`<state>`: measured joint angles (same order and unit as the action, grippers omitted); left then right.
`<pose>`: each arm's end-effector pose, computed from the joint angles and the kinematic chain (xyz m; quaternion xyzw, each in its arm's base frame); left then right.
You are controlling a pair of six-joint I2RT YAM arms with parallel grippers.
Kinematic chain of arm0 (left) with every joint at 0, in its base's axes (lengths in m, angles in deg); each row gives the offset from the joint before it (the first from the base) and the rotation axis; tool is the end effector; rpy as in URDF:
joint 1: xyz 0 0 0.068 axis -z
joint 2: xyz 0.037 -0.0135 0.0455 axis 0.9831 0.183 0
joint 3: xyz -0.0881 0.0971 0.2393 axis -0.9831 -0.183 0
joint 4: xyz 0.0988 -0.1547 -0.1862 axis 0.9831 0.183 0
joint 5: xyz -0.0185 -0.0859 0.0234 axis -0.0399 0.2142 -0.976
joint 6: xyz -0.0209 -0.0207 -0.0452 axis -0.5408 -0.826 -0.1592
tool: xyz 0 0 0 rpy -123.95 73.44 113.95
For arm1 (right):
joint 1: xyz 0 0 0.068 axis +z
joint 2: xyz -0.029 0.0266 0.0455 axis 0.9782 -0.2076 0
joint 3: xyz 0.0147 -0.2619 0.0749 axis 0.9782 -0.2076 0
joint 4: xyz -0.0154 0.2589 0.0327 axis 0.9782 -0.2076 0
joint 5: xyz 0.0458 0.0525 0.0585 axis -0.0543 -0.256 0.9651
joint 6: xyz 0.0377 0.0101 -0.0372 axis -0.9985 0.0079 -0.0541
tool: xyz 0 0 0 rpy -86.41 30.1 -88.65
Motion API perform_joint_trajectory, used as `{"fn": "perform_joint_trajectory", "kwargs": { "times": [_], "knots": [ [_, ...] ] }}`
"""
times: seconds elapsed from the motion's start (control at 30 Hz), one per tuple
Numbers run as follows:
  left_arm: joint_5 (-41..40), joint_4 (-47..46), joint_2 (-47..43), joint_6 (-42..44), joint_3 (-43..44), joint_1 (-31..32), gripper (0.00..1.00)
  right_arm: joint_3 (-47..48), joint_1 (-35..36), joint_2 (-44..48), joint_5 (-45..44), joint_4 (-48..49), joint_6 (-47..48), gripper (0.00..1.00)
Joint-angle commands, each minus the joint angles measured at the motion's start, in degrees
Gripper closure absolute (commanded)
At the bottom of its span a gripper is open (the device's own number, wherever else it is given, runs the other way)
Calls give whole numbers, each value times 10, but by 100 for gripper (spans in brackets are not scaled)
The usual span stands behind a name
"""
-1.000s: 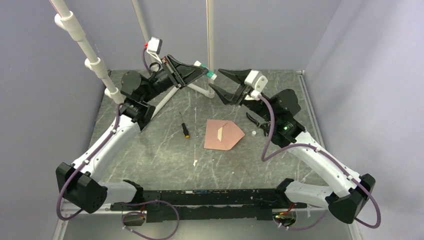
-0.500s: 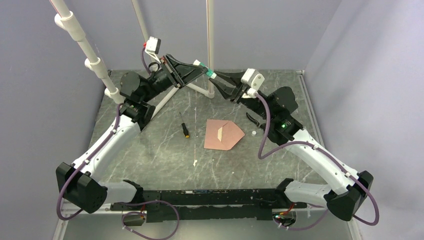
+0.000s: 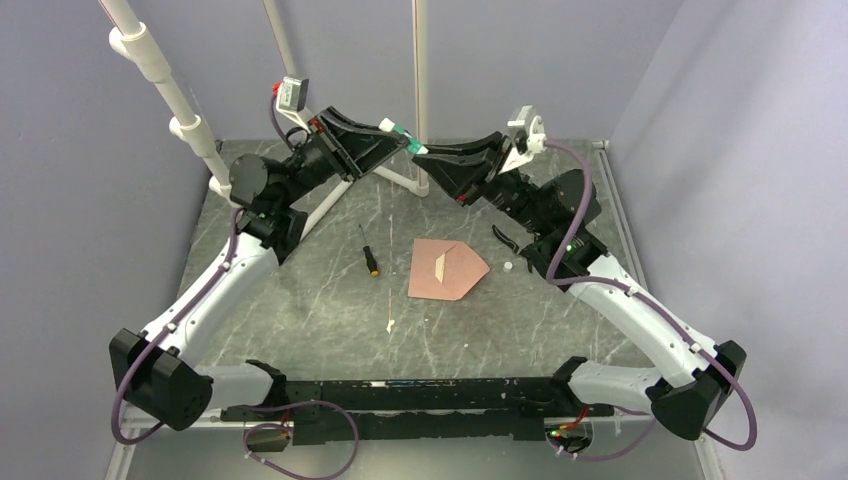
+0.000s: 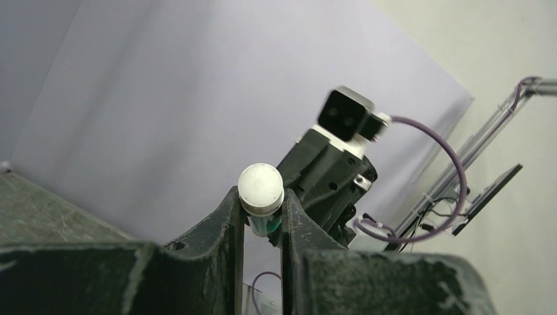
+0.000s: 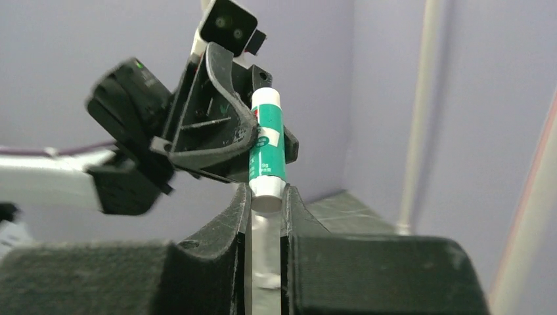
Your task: Place the letter into the envelope and seal it
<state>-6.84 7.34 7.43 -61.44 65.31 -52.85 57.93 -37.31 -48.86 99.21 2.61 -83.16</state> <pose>0.2315 -0.1396 0.4735 0.1198 0.4874 -0.7144 0.4875 0.1791 0.1711 0.4736 -0.2931 0.4510 0.4357 0.7217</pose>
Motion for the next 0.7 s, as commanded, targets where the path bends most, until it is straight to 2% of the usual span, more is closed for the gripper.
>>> {"fn": "perform_joint_trajectory", "kwargs": {
  "times": [0.0,0.2,0.33,0.37,0.43,0.53,0.57,0.67],
  "knots": [
    [48,-48,-17,79,-7,2,98,7,4,20,-18,102,-257,100],
    [99,-48,-22,118,6,2,98,-14,0,12,-49,151,-491,100],
    [119,-64,-11,88,23,2,98,-1,-5,1,-28,127,-531,100],
    [118,-68,-10,78,23,2,98,-3,-5,8,-33,122,-511,100],
    [108,-58,-10,70,23,2,98,-9,-5,26,-43,98,-406,84],
    [78,-21,-17,61,25,2,98,-39,-5,57,-35,83,-218,49],
    [69,1,-18,58,30,2,97,-48,-5,65,-29,76,-142,42],
    [44,78,-16,53,53,2,98,-56,-5,75,-11,51,50,32]
  ]
}}
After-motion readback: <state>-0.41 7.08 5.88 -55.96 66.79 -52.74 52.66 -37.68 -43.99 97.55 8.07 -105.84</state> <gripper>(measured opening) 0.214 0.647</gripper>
